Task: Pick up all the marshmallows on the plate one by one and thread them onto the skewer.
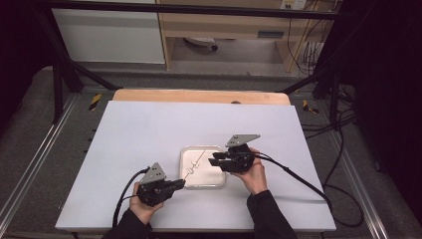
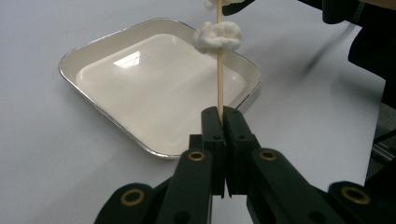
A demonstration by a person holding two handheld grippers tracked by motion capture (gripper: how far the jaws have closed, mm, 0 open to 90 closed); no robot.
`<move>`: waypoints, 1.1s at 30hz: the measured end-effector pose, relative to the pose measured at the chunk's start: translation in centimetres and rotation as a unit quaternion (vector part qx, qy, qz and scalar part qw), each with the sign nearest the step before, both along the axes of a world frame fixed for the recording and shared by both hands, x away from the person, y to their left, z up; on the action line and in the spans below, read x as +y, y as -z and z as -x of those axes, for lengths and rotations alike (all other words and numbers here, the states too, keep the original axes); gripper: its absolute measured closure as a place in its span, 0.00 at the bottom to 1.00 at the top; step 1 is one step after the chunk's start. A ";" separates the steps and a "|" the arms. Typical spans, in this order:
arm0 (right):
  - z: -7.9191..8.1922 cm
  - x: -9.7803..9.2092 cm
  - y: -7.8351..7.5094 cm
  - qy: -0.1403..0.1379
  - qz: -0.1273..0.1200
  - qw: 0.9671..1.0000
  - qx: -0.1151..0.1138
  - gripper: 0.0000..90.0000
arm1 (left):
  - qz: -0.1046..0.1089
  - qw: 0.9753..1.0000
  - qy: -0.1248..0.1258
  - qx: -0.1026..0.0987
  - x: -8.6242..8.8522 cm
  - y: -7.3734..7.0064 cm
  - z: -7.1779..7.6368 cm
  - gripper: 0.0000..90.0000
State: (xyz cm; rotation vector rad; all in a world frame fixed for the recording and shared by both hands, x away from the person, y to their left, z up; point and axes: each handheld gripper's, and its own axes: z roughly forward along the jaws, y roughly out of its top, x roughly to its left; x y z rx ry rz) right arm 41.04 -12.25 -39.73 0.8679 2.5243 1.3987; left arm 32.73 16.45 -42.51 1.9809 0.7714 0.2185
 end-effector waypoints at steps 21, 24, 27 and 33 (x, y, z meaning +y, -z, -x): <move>1.8 -3.0 -1.8 0.010 -0.047 0.999 -0.013 0.76 | -0.005 1.000 0.004 -0.001 -0.2 0.1 0.0 0.98; 1.9 -3.2 -2.0 0.010 -0.053 0.998 -0.013 0.76 | -0.005 1.000 0.004 -0.002 -0.2 0.1 0.0 0.98; 2.0 -3.3 -2.2 0.007 -0.065 0.998 -0.013 0.76 | -0.006 1.000 0.006 -0.003 -0.3 0.1 0.1 0.98; 2.2 -3.7 -2.9 0.006 -0.088 0.996 -0.014 0.76 | -0.007 1.000 0.008 -0.005 -0.4 0.1 0.2 0.98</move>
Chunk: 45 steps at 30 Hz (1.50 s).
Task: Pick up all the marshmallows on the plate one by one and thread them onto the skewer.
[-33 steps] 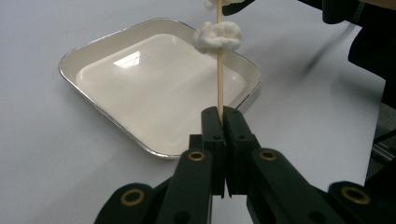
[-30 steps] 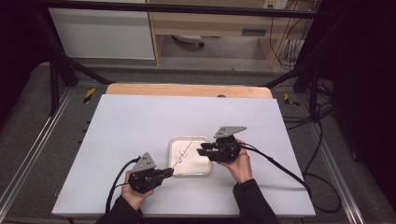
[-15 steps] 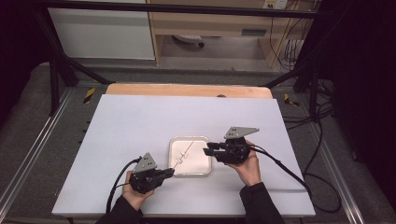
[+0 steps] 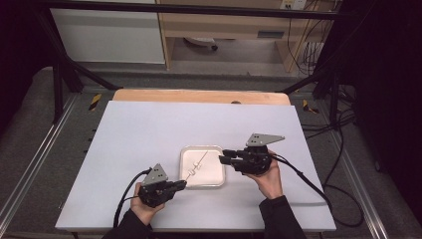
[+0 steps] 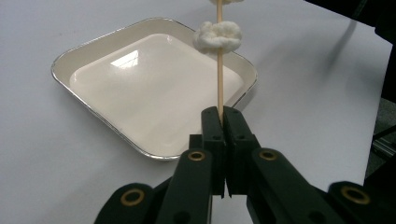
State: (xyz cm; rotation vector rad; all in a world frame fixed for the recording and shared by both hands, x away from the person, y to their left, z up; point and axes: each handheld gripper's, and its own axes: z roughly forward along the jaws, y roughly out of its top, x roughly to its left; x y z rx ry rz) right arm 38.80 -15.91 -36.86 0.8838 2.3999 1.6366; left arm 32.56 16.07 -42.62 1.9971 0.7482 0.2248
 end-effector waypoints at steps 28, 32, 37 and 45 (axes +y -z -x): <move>-1.5 1.2 -0.8 -0.006 -0.073 0.997 0.014 0.76 | 0.000 1.000 0.004 -0.002 -0.2 -0.1 0.1 0.99; -1.9 1.6 -0.5 -0.008 -0.078 0.997 0.021 0.76 | 0.001 1.000 0.006 -0.003 -0.2 -0.1 0.2 0.98; -2.1 1.9 -0.2 -0.011 -0.085 0.996 0.029 0.76 | 0.001 1.000 0.006 -0.003 -0.3 -0.1 0.2 0.98; -2.2 2.2 0.2 -0.018 -0.089 0.995 0.037 0.76 | 0.001 1.000 0.007 -0.003 -0.3 -0.1 0.2 0.98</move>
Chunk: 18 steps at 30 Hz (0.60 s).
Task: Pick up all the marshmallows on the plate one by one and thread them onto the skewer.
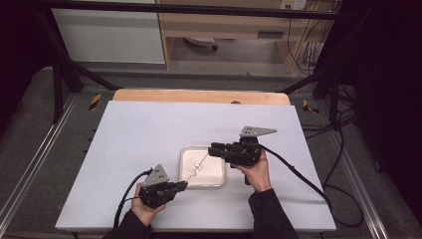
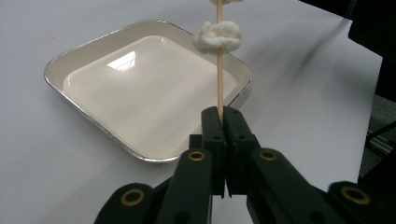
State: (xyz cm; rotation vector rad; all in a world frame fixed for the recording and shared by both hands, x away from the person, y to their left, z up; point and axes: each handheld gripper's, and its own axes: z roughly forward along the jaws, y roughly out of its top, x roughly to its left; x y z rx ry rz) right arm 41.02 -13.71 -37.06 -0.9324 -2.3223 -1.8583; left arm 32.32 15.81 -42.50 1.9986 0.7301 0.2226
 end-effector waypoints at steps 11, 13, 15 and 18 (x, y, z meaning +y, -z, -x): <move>0.1 0.3 0.4 -0.011 -0.005 1.000 0.011 0.77 | 0.002 1.000 0.002 -0.008 0.0 0.0 0.1 0.99; 0.1 0.3 0.4 -0.013 -0.010 1.000 0.013 0.78 | 0.005 1.000 0.001 -0.011 0.0 0.1 0.2 0.99; 0.2 0.4 0.4 -0.013 -0.013 1.000 0.013 0.79 | 0.007 1.000 0.000 -0.014 -0.1 0.1 0.2 0.99; 0.4 0.5 0.4 -0.011 -0.020 1.000 0.012 0.80 | 0.011 1.000 -0.002 -0.018 0.0 0.1 0.2 0.99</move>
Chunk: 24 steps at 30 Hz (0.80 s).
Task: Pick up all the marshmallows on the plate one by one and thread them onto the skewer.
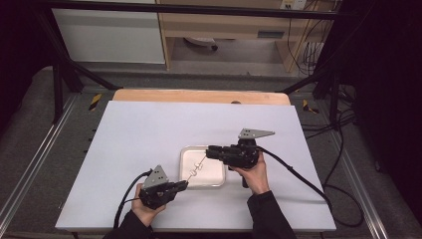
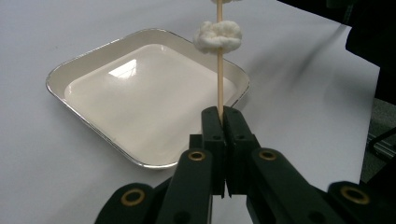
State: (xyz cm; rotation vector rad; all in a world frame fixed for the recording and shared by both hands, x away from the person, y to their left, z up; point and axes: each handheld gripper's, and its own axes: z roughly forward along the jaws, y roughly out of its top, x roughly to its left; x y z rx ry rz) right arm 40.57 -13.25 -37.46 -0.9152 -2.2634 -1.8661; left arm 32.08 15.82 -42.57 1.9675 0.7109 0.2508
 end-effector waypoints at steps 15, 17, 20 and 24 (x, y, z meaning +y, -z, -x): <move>0.9 0.7 0.6 0.006 -0.019 1.000 -0.016 0.84 | 0.004 1.000 -0.010 -0.006 -0.1 0.0 0.2 0.99; 1.0 0.8 0.7 0.008 -0.018 1.000 -0.015 0.85 | 0.003 1.000 -0.010 -0.006 -0.2 0.1 0.2 0.99; 1.1 1.0 0.9 0.004 -0.014 1.000 -0.014 0.85 | 0.007 1.000 -0.009 -0.007 -0.2 0.1 0.2 0.99; 1.3 1.6 1.7 -0.011 -0.002 1.000 -0.005 0.85 | 0.008 1.000 -0.012 -0.009 -0.3 -0.1 0.2 0.99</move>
